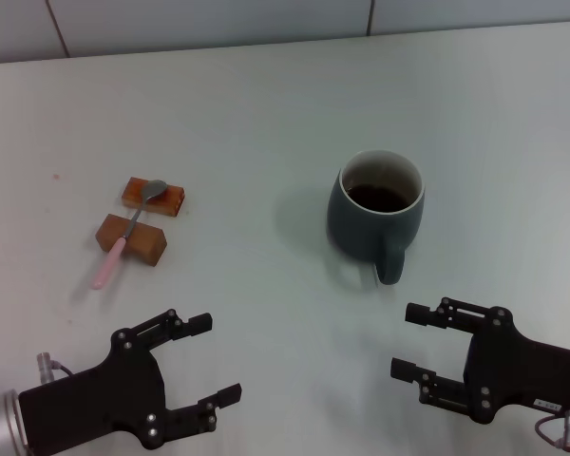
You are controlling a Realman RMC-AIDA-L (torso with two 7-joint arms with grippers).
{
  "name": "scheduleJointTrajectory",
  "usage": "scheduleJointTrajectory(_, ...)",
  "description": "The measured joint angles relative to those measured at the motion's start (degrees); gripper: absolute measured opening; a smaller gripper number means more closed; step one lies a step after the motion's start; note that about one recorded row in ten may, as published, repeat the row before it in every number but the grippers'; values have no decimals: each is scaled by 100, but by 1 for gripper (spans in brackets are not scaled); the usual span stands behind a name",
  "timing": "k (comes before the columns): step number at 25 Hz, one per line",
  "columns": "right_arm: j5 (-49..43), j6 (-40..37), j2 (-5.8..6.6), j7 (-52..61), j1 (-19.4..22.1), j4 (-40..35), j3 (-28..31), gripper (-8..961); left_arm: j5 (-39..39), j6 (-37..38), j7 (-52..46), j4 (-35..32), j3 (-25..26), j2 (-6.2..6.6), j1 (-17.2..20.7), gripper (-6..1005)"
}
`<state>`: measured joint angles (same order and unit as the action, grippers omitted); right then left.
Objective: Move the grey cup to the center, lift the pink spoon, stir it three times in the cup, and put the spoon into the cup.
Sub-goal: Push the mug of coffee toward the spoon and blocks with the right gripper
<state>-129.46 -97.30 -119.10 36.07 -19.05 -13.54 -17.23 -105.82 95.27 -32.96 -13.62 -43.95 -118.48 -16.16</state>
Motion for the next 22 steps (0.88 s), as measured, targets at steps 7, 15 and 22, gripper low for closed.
scheduleJointTrajectory(7, 0, 0, 0, 1, -27, 0, 0, 645, 0, 0, 0, 0, 0, 8, -9, 810)
scheduleJointTrajectory(15, 12, 2, 0, 40, -67, 0, 0, 638, 0, -10, 0, 0, 1, 9, -3, 809)
scheduleJointTrajectory(22, 3, 45, 0, 54, -116, 30, 0, 632, 0, -16, 0, 0, 6, 9, -17, 809)
